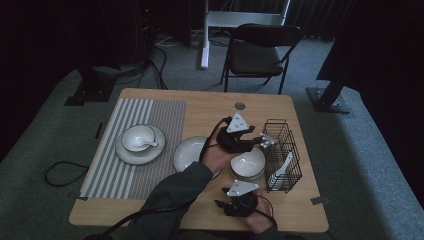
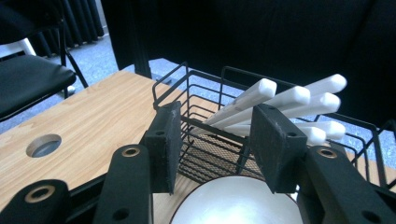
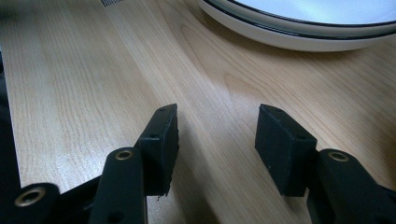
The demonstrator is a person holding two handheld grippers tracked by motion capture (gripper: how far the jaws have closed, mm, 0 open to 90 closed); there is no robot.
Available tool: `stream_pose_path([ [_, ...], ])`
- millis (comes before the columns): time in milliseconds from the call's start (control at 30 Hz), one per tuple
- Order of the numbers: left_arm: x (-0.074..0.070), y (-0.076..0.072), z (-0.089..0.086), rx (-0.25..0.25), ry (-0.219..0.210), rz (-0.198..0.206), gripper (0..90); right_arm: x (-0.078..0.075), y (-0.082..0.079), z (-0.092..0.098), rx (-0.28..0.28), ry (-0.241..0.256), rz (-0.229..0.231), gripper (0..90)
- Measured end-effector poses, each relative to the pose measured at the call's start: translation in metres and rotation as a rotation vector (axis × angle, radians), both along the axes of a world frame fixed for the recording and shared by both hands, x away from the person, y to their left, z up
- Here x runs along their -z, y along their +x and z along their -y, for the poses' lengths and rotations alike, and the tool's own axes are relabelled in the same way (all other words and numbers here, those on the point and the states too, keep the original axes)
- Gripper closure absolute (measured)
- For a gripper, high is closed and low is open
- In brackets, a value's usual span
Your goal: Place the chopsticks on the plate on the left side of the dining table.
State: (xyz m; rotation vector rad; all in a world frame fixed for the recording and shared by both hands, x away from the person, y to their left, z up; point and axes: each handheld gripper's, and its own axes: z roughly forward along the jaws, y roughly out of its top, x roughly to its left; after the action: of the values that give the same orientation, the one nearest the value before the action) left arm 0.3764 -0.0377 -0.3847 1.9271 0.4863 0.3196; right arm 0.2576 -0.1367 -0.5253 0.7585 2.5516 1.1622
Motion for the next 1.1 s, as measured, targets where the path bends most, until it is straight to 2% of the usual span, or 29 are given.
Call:
stream_pose_path([
  [200,0.000,0.003,0.003,-0.003,0.005,0.007,57.7,0.000,0.000,0.000,0.000,0.000,0.000,48.4],
  [333,0.000,0.005,0.007,-0.005,0.012,0.017,63.8,0.000,0.000,0.000,0.000,0.000,0.000,48.4],
  [633,0.005,0.013,0.015,-0.001,0.001,0.001,73.9,0.000,0.000,0.000,0.000,-0.002,0.001,48.1],
  [1100,0.011,0.022,0.025,-0.008,-0.007,-0.014,80.0,0.000,0.000,0.000,-0.001,-0.001,0.001,48.1],
])
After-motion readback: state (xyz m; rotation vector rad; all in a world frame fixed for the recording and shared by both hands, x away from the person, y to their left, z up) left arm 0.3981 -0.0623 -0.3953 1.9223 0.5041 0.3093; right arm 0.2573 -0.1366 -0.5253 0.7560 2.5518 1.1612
